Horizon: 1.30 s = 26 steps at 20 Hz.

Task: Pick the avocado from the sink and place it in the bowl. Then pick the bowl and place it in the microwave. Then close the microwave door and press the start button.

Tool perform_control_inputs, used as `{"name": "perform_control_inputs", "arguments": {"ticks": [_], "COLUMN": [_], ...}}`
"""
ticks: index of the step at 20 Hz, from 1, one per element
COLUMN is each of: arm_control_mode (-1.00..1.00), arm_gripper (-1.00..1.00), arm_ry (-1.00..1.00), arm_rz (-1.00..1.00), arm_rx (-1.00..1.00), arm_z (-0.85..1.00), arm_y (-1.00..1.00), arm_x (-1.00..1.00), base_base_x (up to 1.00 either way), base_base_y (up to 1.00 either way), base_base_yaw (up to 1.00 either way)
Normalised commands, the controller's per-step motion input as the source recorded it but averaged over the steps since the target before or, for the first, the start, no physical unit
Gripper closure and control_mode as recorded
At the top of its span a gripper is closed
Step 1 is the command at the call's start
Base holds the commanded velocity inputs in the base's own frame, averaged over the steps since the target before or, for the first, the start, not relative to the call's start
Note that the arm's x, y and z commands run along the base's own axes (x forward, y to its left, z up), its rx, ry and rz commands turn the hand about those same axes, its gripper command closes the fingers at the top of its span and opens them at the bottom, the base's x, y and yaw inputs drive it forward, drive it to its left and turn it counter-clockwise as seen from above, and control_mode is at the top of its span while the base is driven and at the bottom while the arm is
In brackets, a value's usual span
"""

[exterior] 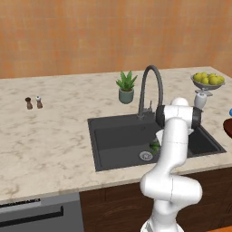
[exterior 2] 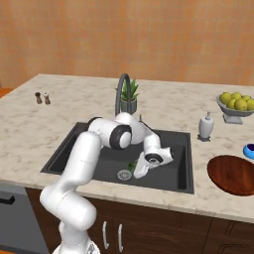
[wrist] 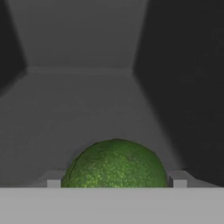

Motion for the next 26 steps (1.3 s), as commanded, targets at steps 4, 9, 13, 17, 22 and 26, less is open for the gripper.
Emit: {"name": "perform_control_inputs", "arguments": {"ticks": [4,9,13,17,22,26], "arm_control_mode": [-1.0,-1.0,-1.0,-1.0,-1.0,-1.0], "arm_gripper": [1.0,1.0,1.0,1.0,1.0,1.0], "arm_ry": [0.0,0.0,0.0,0.0,0.0,0.09], "arm_rz": [-0.07,-0.11,-0.15,-0.2,-0.29,-0.4], "arm_rx": [-0.02,-0.12,-0.16,-0.25,-0.34,-0.33], "arm_z": [0.88,1.0,0.96,0.85,0.77,0.67], "arm_y": [-0.17,-0.18,-0.2,-0.26,-0.15,-0.25], "arm_x": [-0.47,-0.5,-0.55,-0.56,-0.6,-0.39], "base_base_x": [0.0,0.0,0.0,0.0,0.0,0.0], "base_base_y": [0.0,0.0,0.0,0.0,0.0,0.0], "base_base_yaw": [0.0,0.0,0.0,0.0,0.0,0.0]}}
